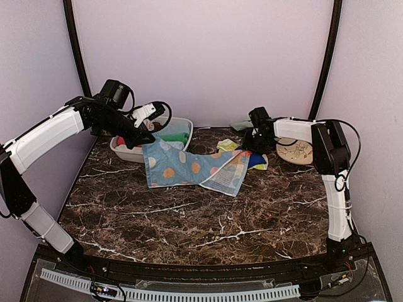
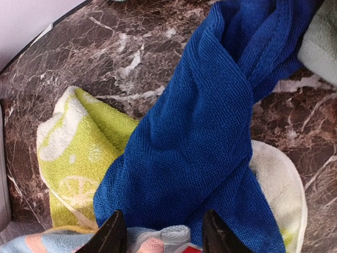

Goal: Roll the towels
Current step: Adjust the towel at the center of the board.

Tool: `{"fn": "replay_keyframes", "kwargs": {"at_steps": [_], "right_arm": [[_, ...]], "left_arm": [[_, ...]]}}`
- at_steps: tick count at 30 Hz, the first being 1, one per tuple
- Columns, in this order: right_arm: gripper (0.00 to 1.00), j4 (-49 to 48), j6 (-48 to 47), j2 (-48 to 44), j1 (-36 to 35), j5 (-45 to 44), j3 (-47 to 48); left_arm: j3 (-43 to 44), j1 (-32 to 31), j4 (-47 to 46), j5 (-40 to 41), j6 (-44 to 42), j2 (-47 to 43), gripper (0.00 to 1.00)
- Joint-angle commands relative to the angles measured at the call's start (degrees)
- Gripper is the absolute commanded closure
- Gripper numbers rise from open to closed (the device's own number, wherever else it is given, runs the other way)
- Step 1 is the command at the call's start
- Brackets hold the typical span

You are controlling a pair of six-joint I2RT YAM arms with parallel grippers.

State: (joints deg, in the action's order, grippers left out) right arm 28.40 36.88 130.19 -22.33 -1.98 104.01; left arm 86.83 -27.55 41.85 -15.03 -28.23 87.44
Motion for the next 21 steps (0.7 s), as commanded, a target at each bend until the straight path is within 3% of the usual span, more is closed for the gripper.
{"fn": "replay_keyframes", "kwargs": {"at_steps": [1,8,15,21], "right_arm": [[0.59,-5.1,2.0,-2.3,0.2,3.1,-5.1],[1.00,-8.2,3.3,-3.9,0.5,7.2,-5.7],[1.00,-8.1,-0.7,-12.6,0.5,4.1,-7.3],[1.00,-12.5,-2.8,-24.8,-0.3,5.1,-15.8]], "left_arm": [[-0.9,0.2,-0.7,0.5,-0.8,-1.3,1.00],[-0.6,0.2,-0.9,1.4,-0.6,-1.4,1.00],[2.3,0.3,0.3,5.8,-0.3,-0.9,1.00],[10.4,1.4,4.0,7.3,0.6,0.8,1.00]]}}
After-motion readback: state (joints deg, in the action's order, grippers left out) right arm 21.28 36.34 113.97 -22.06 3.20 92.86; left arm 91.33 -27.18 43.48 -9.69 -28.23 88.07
